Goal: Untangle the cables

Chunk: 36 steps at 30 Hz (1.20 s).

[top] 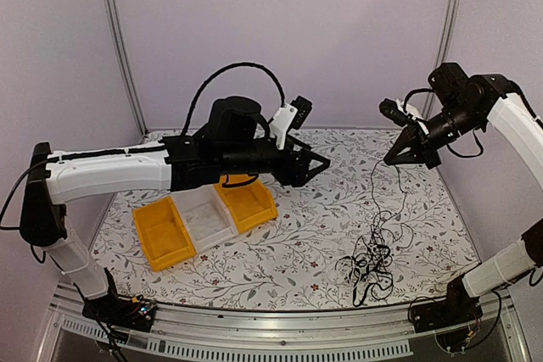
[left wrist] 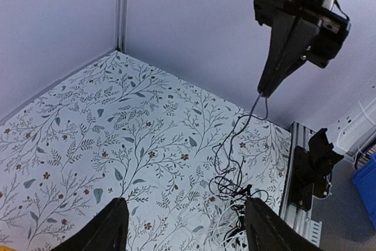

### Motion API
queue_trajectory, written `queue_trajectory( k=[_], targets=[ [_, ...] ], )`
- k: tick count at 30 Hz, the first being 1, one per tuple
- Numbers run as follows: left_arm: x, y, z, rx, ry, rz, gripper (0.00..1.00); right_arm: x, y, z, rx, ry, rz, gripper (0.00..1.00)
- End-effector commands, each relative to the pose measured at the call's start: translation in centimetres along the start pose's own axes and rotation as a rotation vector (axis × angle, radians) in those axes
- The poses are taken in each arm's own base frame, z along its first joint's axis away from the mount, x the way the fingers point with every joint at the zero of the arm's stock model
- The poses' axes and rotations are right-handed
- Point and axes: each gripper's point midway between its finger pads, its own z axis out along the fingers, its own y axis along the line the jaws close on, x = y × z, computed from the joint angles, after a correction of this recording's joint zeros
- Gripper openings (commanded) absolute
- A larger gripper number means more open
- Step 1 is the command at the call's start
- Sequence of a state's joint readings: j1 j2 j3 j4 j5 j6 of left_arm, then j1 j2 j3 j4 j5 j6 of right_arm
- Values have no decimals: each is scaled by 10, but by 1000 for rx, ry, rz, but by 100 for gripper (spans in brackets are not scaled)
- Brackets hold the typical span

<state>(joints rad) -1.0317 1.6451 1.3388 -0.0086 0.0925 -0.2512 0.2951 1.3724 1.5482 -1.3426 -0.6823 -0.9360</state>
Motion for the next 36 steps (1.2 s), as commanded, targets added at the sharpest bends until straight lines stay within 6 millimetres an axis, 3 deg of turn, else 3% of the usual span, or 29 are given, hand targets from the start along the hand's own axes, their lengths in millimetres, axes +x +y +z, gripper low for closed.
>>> queue_trajectory(
  k=[1, 7, 16, 19, 23, 27, 31, 36],
  targets=[
    [-40, -43, 5, 149, -112, 126, 70, -52, -1, -21, -36, -139, 27, 0],
    [-58, -52, 18, 159, -170, 163, 76, -97, -7, -36, -37, -229, -25, 0],
    [-78, -63, 62, 184, -258, 156, 72, -126, 1, -46, -68, -305, -58, 0],
    [-77, -62, 76, 169, -255, 151, 54, -133, 2, -51, -64, -327, -61, 0],
    [-82, -59, 72, 145, -263, 144, 27, -134, -2, -52, -42, -330, -51, 0],
    [-98, -55, 47, 102, -301, 136, 4, -126, -8, -44, -29, -311, -17, 0],
    [-126, -55, 12, 70, -364, 123, 0, -118, -18, -32, -6, -308, 4, 1],
    [-146, -54, -14, 45, -385, 99, 0, -107, -22, -16, 14, -364, -7, 58]
  ],
)
